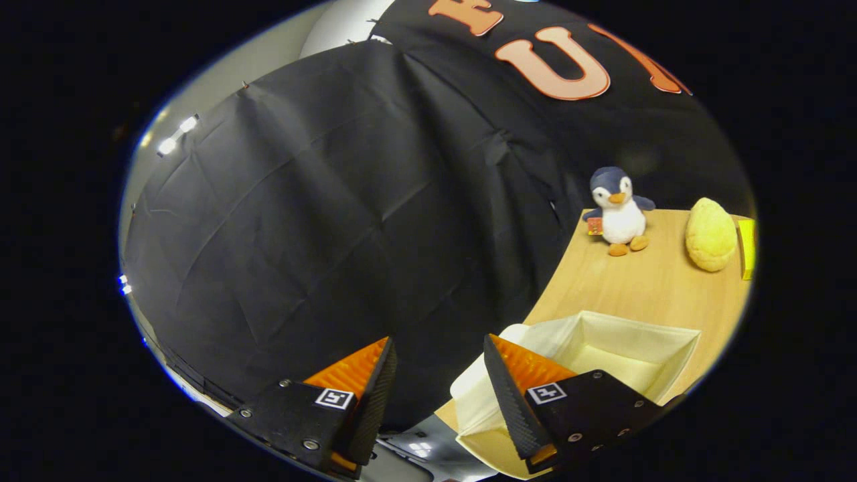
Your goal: Open the storage box then place both shoes into the box .Put the left shoe in first, then the right shoe, with the right side of both shoes facing outward in a uniform manner.
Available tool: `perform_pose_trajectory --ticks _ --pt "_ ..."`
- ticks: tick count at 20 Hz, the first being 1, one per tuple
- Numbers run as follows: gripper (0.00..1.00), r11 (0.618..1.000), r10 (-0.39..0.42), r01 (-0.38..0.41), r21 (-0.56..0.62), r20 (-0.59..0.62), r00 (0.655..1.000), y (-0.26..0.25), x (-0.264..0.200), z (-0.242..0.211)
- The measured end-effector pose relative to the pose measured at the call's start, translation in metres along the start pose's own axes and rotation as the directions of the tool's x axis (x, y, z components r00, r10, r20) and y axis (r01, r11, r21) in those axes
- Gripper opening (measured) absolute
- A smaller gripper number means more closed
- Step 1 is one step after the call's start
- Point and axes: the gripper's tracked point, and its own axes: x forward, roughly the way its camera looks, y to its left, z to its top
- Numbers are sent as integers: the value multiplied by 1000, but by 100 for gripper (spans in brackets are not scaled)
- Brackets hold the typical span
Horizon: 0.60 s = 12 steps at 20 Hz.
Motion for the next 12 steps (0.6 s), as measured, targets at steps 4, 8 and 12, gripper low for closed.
perform_pose_trajectory --ticks 4,8,12 --pt "84 990 -138 140 -24 79 987 -70 -56 7" --pt "86 946 -315 322 -43 113 942 -152 -118 -7" --pt "87 878 -473 478 -23 110 874 -228 -178 -39"
